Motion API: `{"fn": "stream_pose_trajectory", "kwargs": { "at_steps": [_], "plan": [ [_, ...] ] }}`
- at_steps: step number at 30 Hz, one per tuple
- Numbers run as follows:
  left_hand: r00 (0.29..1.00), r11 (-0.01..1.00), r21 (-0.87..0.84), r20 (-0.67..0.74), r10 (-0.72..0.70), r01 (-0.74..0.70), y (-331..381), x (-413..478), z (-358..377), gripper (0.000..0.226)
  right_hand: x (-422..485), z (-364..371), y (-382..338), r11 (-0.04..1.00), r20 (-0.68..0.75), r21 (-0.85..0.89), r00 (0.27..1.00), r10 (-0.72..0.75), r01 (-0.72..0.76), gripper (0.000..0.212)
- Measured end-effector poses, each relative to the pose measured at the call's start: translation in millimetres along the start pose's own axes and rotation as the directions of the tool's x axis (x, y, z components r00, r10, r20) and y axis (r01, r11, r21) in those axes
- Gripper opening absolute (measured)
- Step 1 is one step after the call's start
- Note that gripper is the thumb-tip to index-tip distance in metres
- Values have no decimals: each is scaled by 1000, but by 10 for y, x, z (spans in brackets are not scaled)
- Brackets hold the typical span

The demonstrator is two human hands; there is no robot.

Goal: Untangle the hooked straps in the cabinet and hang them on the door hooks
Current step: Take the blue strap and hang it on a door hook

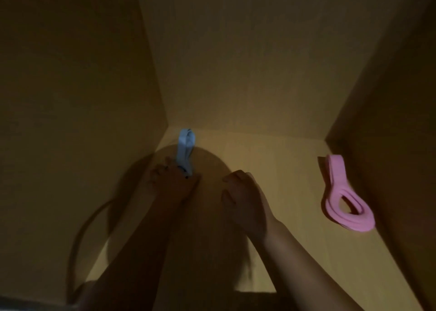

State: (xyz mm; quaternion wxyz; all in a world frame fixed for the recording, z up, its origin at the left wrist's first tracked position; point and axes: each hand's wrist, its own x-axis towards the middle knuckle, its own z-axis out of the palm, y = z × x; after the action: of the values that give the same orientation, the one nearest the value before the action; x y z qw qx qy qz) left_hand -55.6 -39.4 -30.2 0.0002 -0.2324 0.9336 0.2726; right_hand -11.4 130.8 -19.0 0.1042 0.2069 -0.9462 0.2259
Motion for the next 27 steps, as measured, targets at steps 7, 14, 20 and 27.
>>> {"fn": "stream_pose_trajectory", "kwargs": {
  "at_steps": [7, 14, 20, 27],
  "plan": [
    [999, 997, -80, -45, 12, -15, -12, 33, -29, 80, 33, 73, -157, 996, -22, 75, 998, -53, 55, 40],
    [996, 916, -399, 52, 72, -46, 6, 37, -78, 42, 58, 72, -215, 942, -166, 333, 986, 10, 46, 19],
    [876, 769, -555, 138, 462, -318, 330, -582, -142, 44, 122, -84, -173, 140, 373, 847, 762, 530, -512, 61],
    [615, 644, -704, 374, 695, -300, 379, -1014, 4, 70, -371, -311, 87, -282, 510, 860, 712, 482, -425, 64]
  ]
}}
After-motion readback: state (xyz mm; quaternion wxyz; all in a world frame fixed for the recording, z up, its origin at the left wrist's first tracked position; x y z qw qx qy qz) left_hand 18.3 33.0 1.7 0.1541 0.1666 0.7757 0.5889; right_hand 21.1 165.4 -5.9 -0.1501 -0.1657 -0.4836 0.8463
